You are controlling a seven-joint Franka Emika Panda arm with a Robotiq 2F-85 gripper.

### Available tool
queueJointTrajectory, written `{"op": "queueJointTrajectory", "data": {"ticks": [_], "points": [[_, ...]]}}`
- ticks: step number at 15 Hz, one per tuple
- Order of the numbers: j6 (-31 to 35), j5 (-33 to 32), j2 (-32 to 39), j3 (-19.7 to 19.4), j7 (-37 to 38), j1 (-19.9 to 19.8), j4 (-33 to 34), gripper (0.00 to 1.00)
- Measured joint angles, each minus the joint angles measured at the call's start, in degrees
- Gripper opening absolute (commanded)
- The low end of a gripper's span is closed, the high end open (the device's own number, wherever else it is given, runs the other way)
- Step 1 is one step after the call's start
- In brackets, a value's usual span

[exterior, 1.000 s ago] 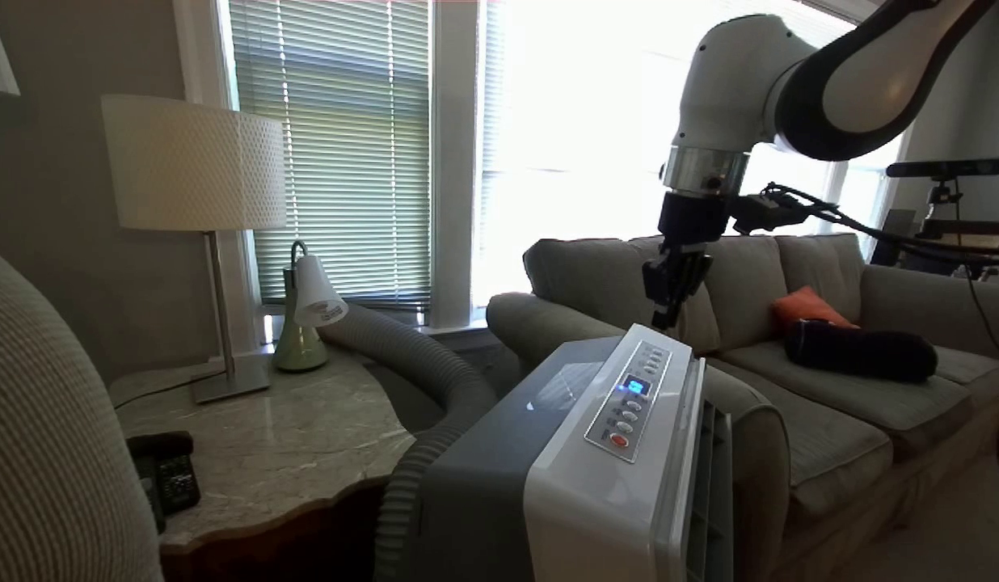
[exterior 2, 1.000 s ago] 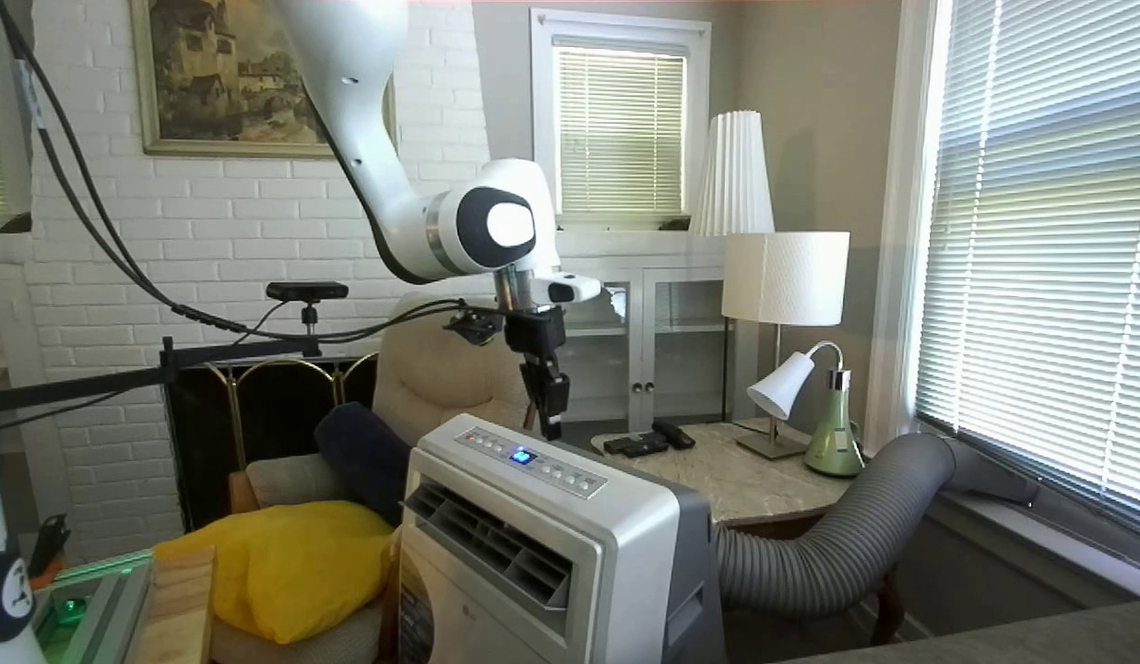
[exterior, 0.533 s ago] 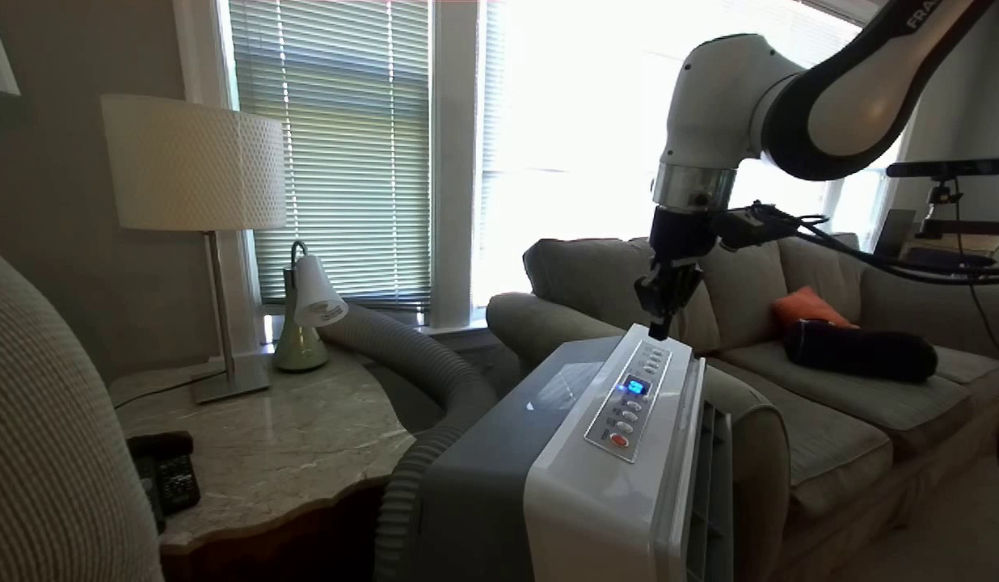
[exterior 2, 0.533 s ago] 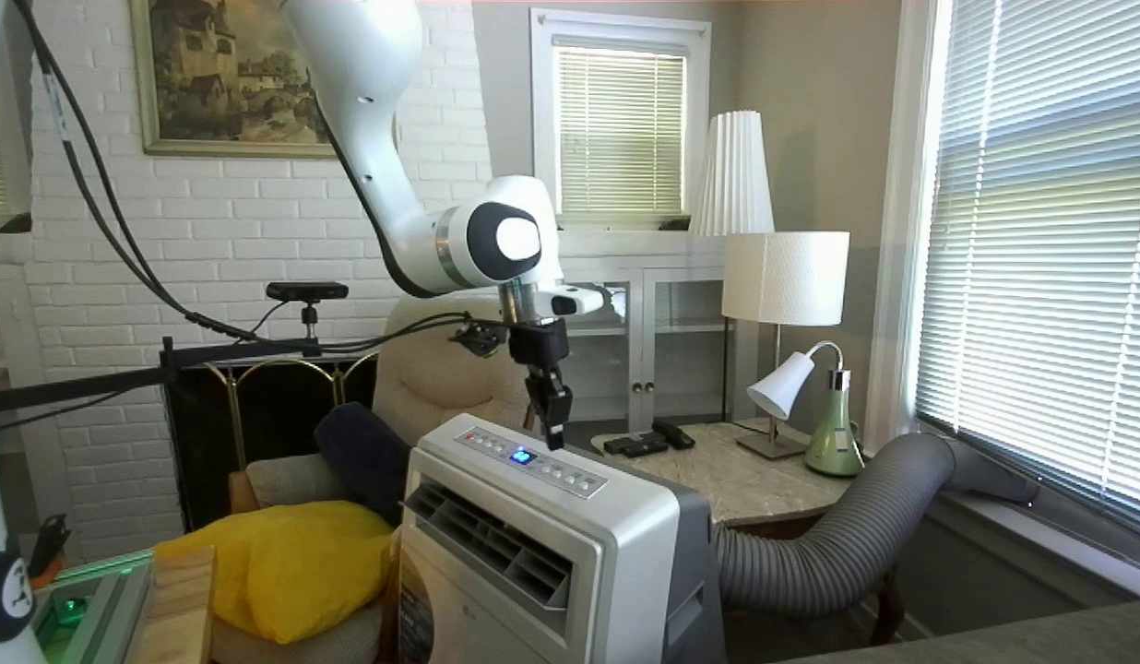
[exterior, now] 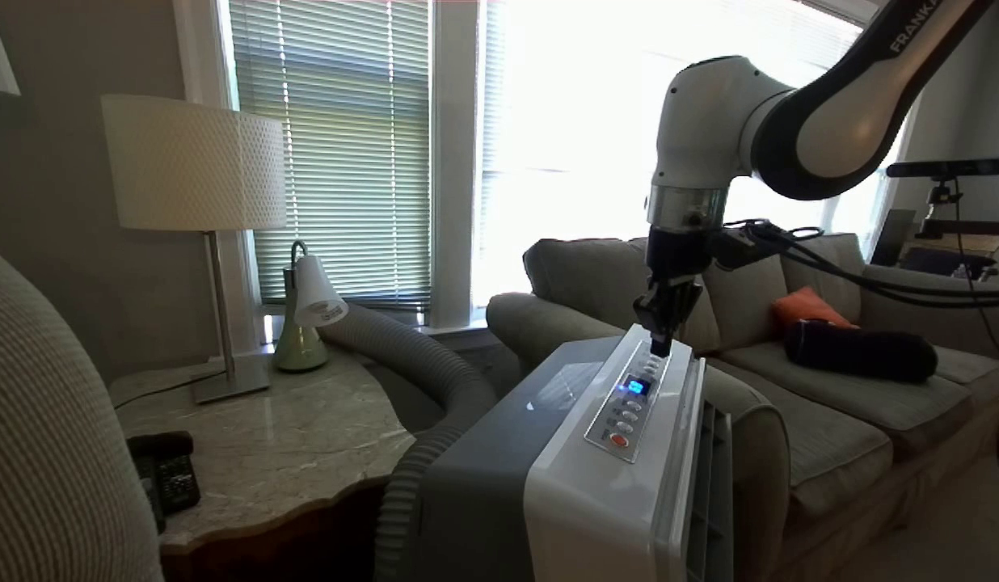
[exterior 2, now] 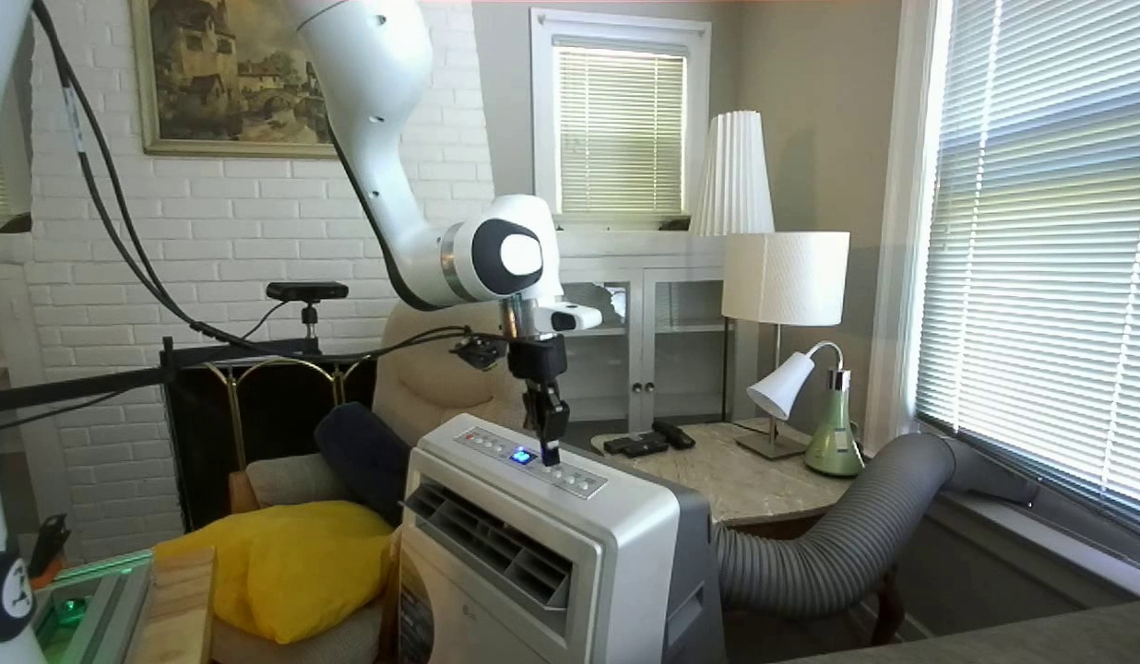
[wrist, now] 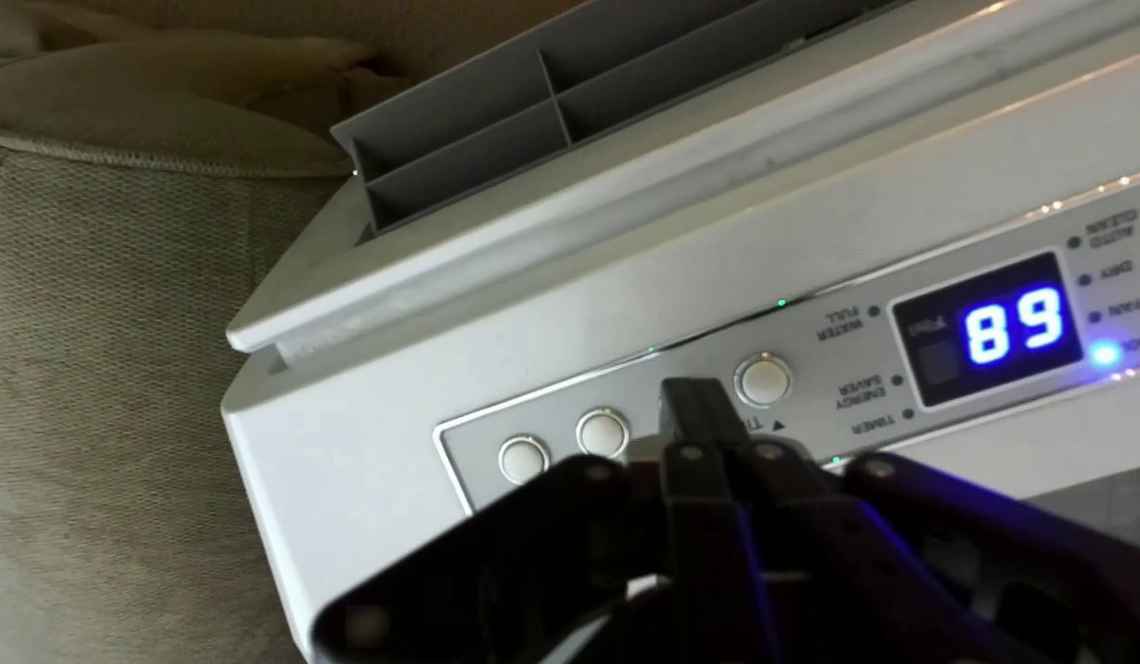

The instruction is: Press the second button from the right on the air conditioner.

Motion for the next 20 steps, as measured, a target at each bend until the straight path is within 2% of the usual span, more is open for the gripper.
{"op": "queueJointTrajectory", "data": {"ticks": [20], "points": [[-1.0, 0.0, 2.6, -0.6, 0.0, 1.4, 2.0, 0.00]]}}
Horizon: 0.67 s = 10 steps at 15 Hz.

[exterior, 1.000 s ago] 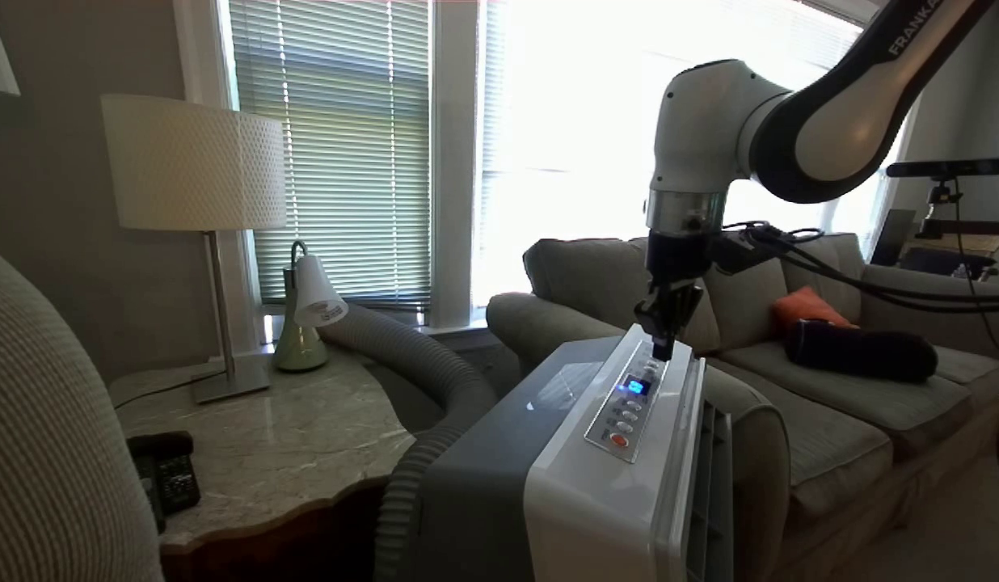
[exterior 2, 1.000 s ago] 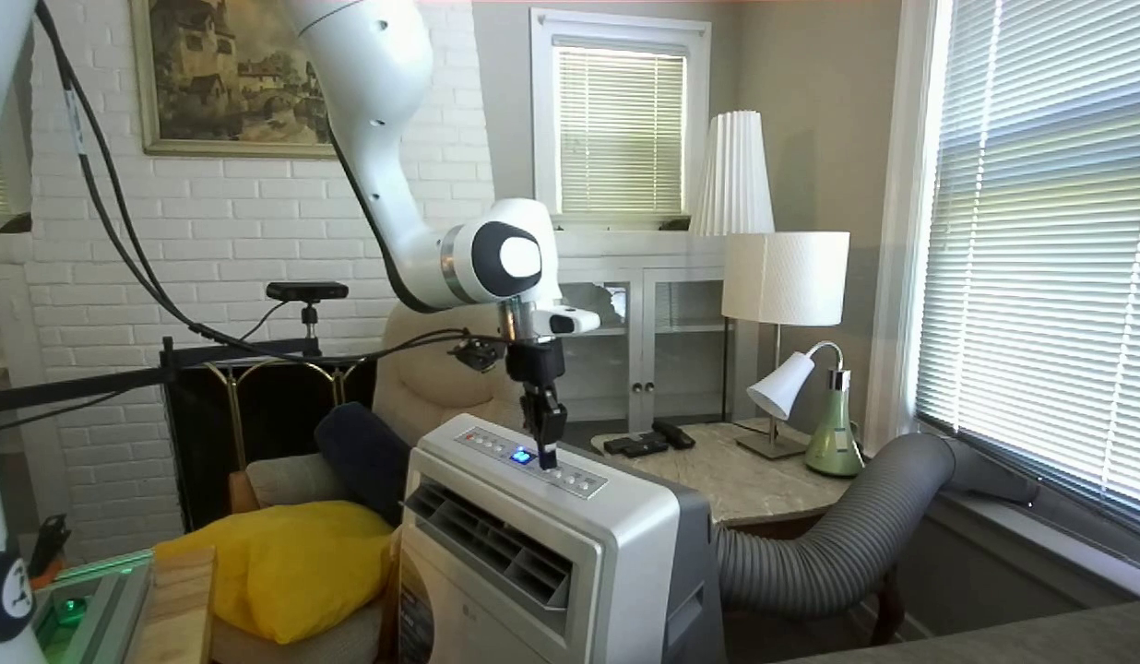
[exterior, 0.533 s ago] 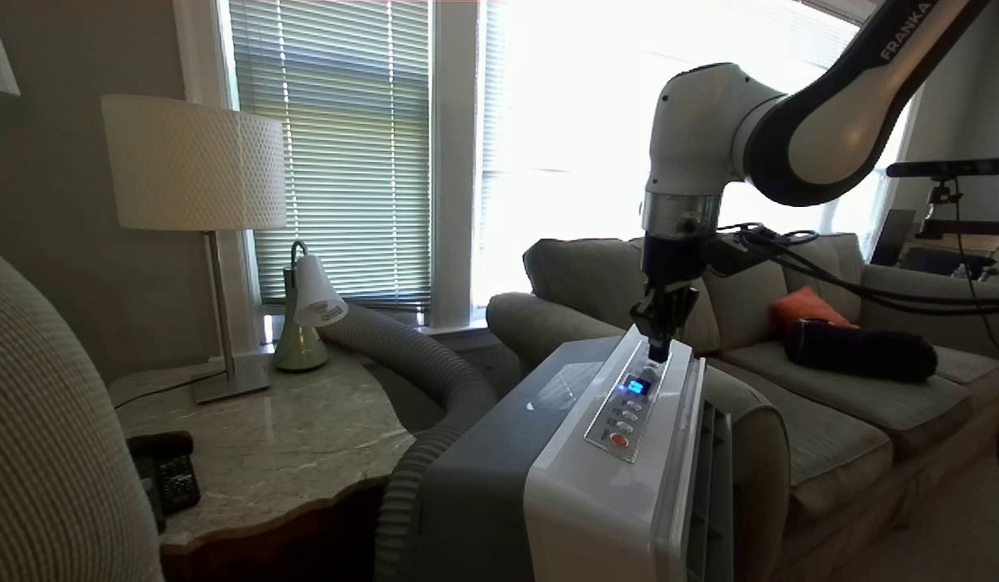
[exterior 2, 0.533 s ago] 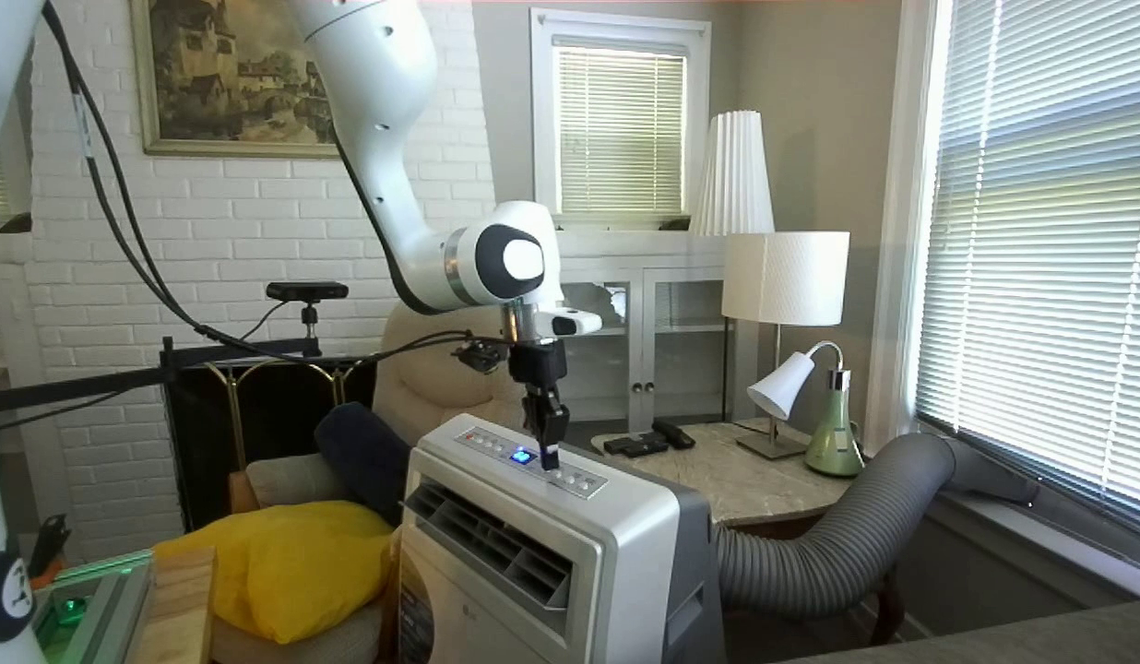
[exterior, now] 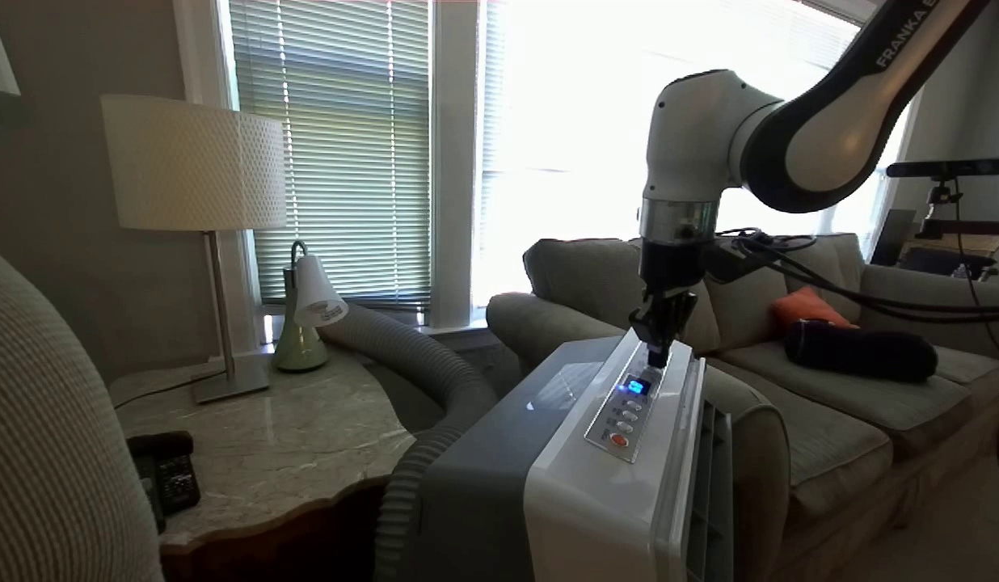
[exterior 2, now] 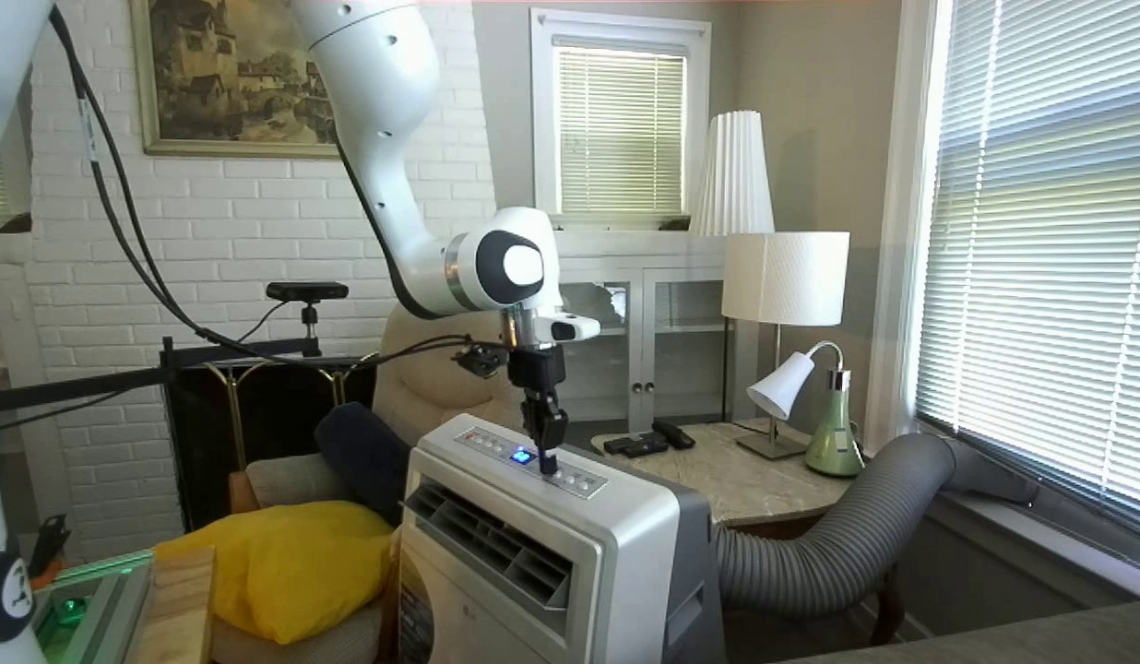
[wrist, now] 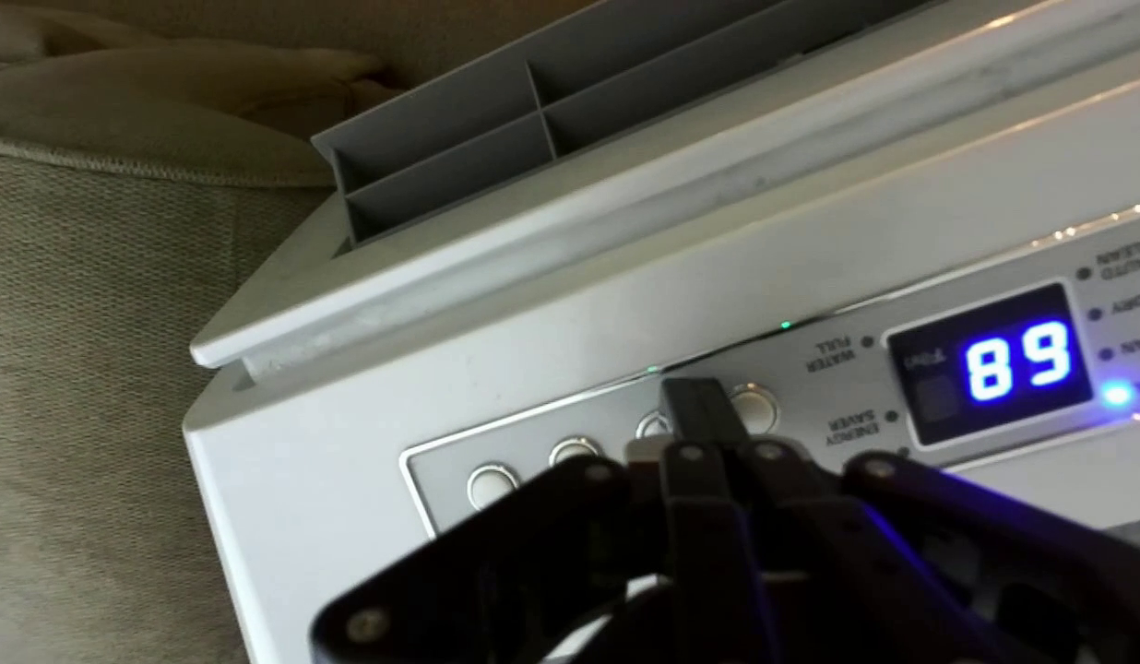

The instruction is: Press the second button from the right on the air conditioner.

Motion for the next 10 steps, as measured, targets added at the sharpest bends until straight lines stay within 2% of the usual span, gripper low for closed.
{"op": "queueJointTrajectory", "data": {"ticks": [10], "points": [[-0.2, 0.0, 0.4, -0.7, 0.0, 0.6, 0.6, 0.00]]}}
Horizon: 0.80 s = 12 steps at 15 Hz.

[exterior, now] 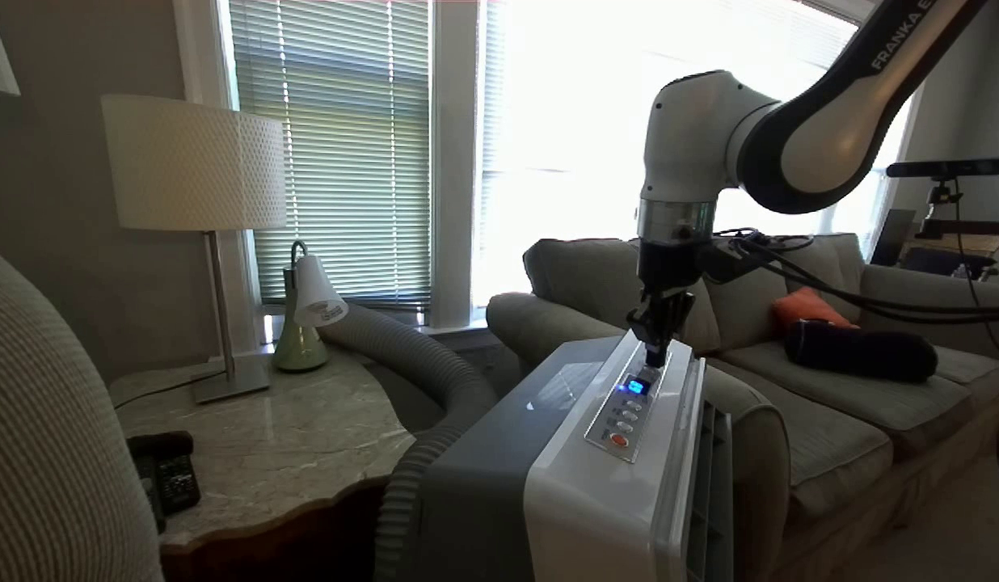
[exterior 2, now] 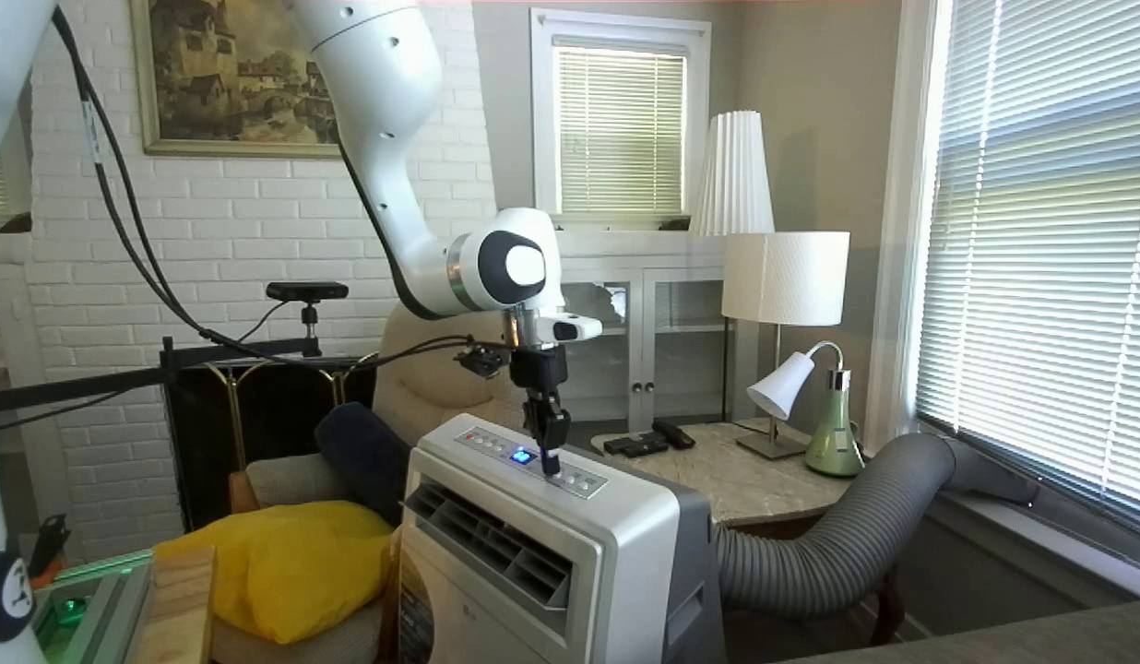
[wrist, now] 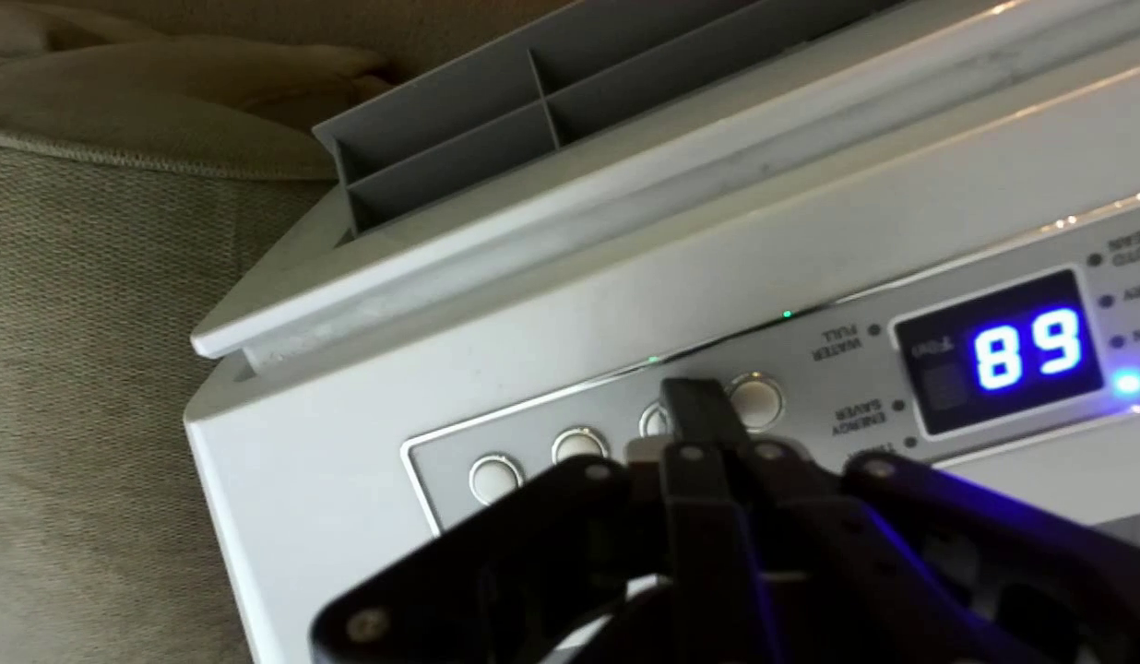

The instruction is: Press the second button from the right on the air conditioner.

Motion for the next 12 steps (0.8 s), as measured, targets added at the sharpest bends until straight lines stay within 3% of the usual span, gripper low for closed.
{"op": "queueJointTrajectory", "data": {"ticks": [12], "points": [[-4.0, -0.1, 1.0, -0.5, 0.0, 1.0, 2.5, 0.00]]}}
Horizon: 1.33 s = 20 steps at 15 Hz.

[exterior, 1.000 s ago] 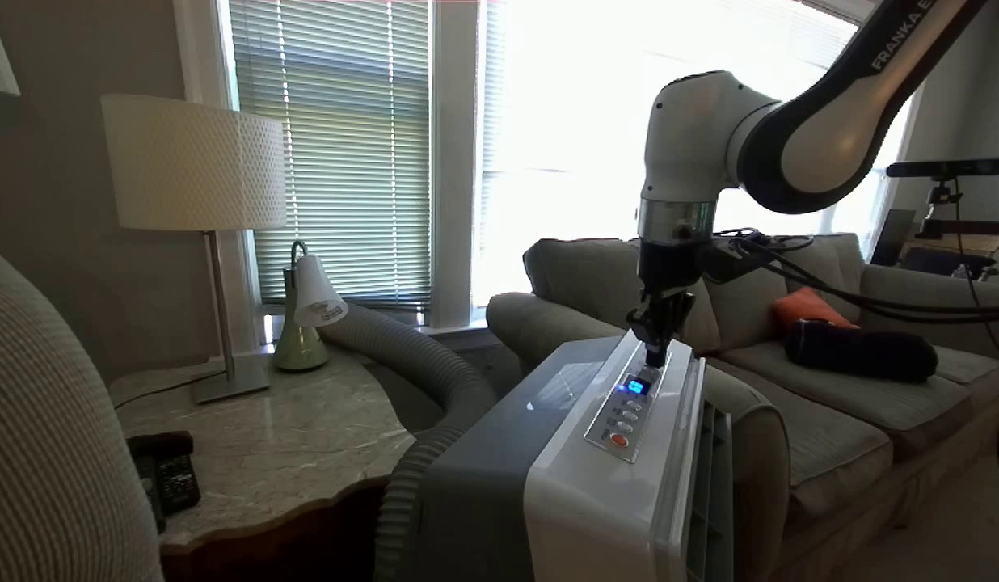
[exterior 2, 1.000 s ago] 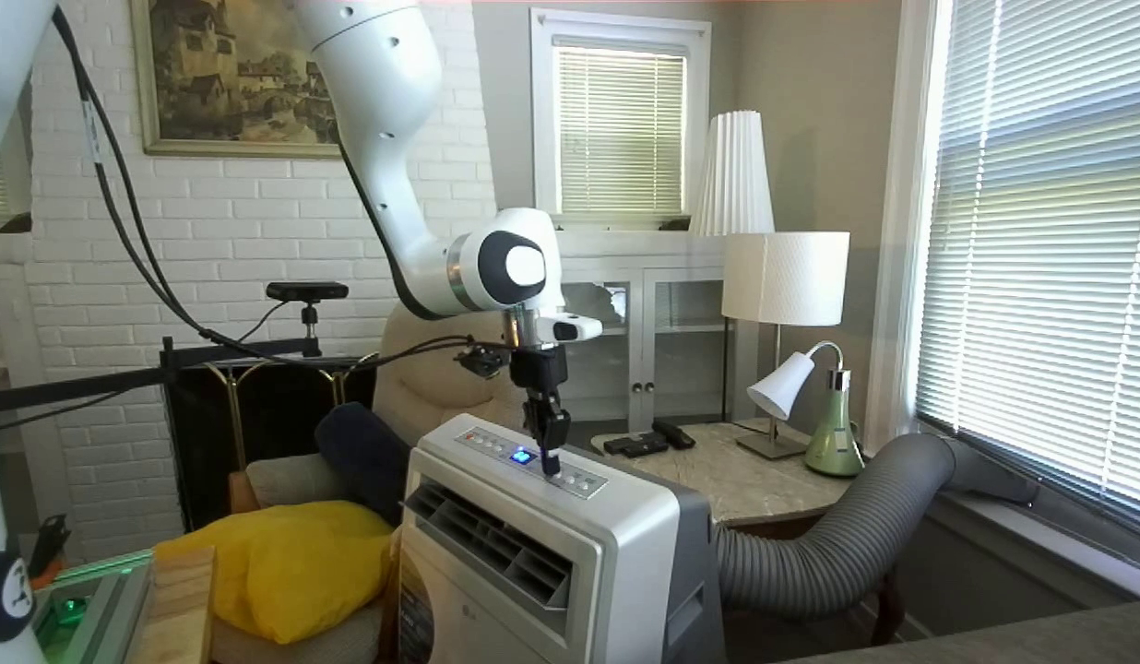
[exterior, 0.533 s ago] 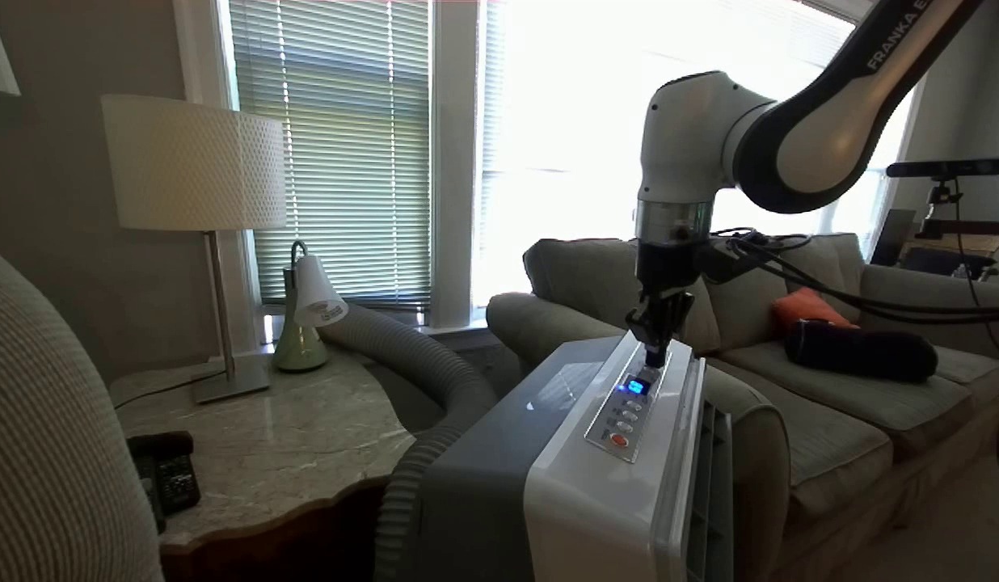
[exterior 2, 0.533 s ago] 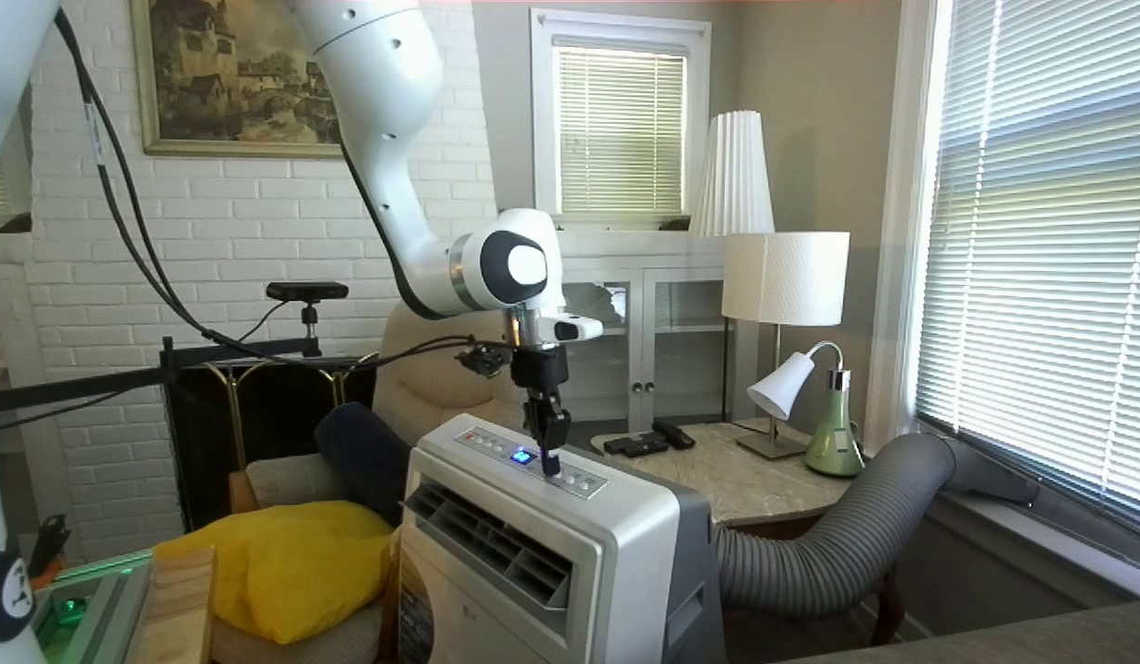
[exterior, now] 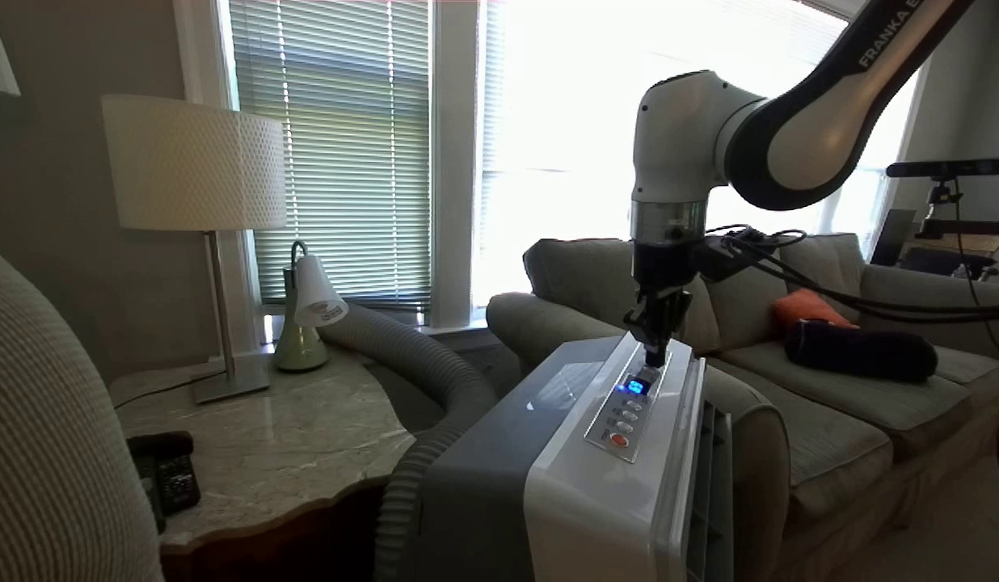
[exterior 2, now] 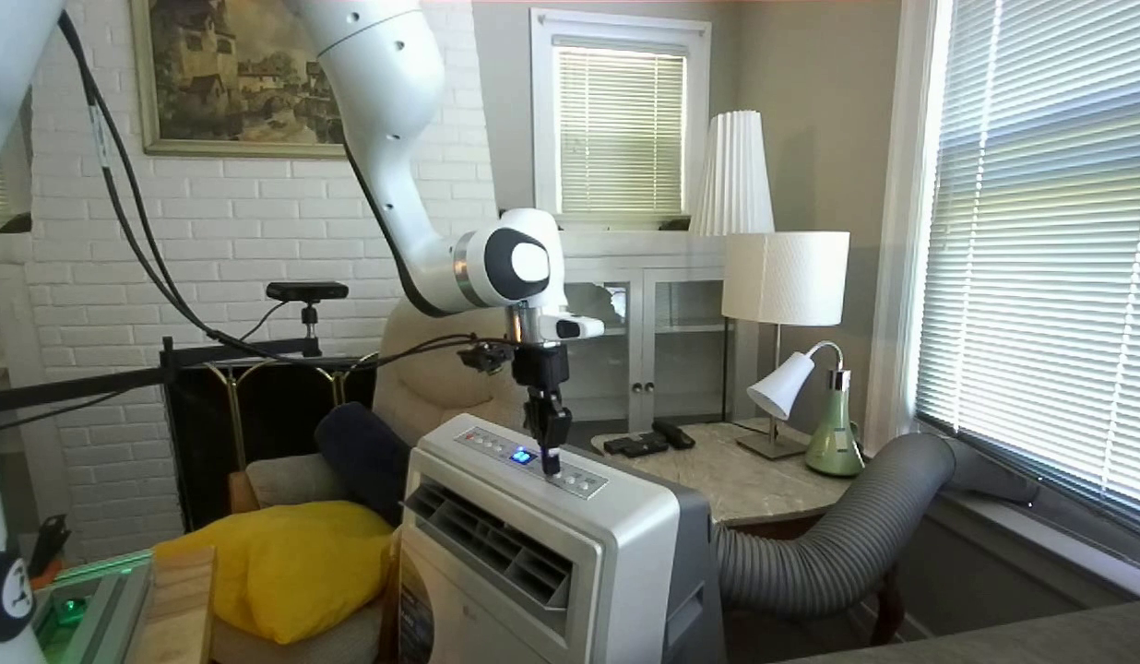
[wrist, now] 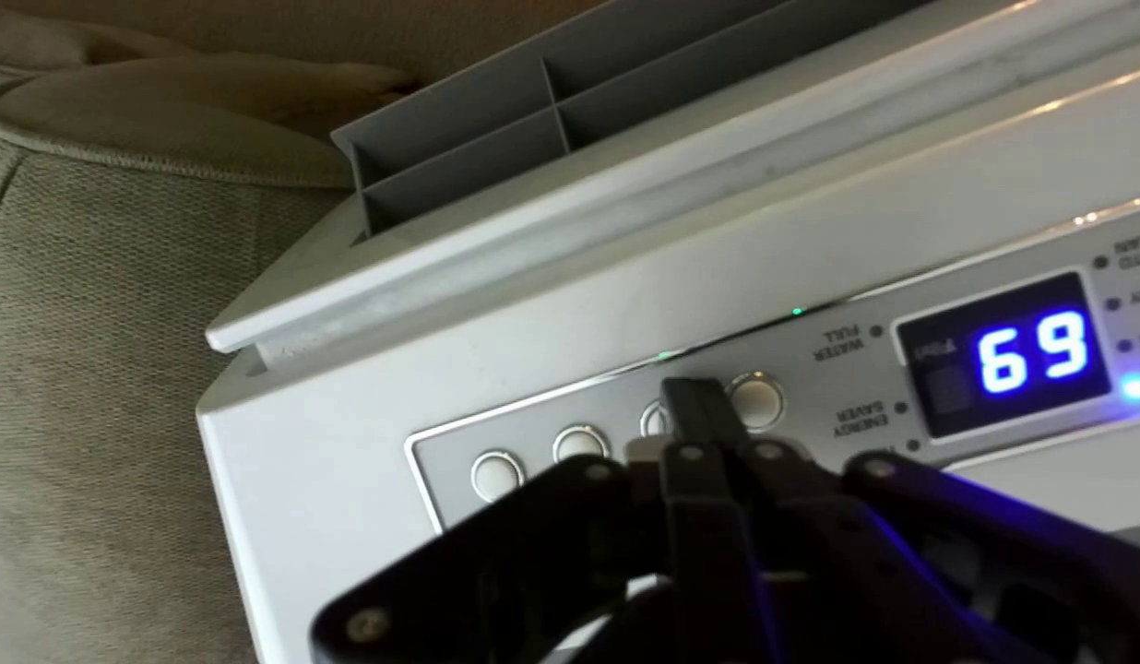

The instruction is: Press the second button from the right on the air conditioner.

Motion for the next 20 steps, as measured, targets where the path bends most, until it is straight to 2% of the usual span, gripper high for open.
{"op": "queueJointTrajectory", "data": {"ticks": [12, 20], "points": [[-2.3, 0.0, -4.6, 0.5, -0.6, -0.8, -3.0, 0.00], [-2.3, 0.0, -4.7, 1.4, -0.8, -1.5, -3.0, 0.00]]}}
